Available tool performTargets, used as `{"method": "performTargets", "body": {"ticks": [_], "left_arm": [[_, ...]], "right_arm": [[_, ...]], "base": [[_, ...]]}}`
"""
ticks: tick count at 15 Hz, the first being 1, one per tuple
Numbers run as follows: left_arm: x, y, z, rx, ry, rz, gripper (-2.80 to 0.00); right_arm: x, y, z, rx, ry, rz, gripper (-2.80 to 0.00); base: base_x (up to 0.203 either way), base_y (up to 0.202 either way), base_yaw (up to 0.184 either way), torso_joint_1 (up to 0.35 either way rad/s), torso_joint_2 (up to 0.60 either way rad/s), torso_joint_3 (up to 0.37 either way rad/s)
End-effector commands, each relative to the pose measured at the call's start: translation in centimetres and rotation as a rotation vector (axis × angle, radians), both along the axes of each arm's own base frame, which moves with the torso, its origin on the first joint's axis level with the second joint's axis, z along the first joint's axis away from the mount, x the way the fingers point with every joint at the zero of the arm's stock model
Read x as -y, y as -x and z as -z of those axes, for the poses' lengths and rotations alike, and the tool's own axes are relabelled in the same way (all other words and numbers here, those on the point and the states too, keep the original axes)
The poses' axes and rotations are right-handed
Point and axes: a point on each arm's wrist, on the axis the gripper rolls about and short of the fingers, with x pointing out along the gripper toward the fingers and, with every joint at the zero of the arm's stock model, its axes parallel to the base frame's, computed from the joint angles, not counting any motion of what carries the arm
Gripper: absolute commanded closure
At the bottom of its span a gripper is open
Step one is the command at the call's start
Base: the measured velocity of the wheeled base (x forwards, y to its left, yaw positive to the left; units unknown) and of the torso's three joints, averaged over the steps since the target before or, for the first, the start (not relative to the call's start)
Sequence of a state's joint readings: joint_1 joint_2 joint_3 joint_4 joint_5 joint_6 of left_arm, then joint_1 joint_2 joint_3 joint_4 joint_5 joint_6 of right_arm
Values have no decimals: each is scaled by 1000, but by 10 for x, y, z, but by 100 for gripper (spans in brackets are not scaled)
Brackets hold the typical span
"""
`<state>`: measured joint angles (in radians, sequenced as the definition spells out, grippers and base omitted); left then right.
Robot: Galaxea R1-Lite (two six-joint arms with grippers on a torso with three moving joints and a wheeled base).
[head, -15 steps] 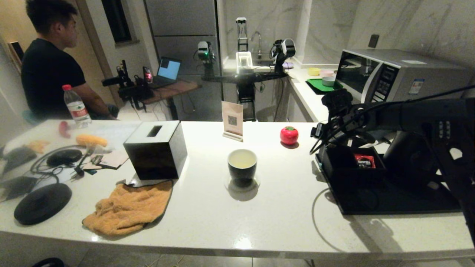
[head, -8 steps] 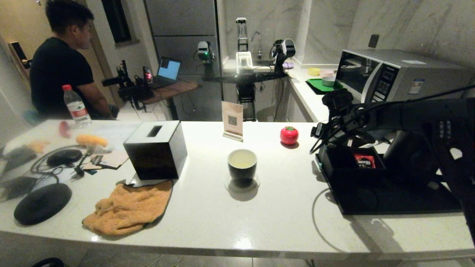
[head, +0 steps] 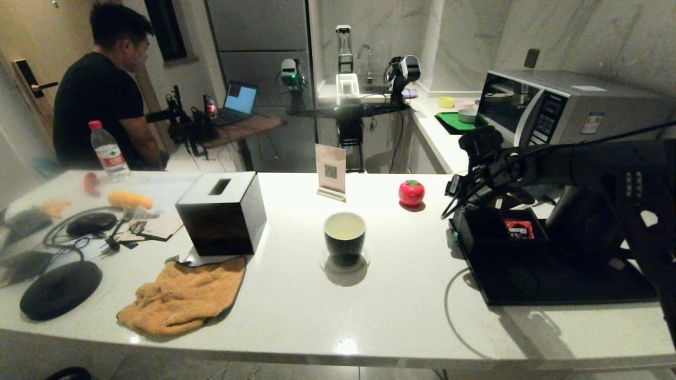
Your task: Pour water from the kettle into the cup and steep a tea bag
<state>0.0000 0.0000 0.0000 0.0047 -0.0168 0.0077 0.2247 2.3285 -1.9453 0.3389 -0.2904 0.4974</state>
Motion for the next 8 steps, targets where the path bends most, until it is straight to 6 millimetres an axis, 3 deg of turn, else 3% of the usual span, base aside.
{"method": "performTargets", "body": {"ticks": [1, 8], "left_arm": [[0, 0, 0, 0, 0, 0, 0], [0, 0, 0, 0, 0, 0, 0]], "right_arm": [[0, 1, -1, 3, -2, 2, 0], [0, 1, -2, 4, -13, 11, 0]], "base": [[0, 0, 0, 0, 0, 0], [0, 0, 0, 0, 0, 0]]}}
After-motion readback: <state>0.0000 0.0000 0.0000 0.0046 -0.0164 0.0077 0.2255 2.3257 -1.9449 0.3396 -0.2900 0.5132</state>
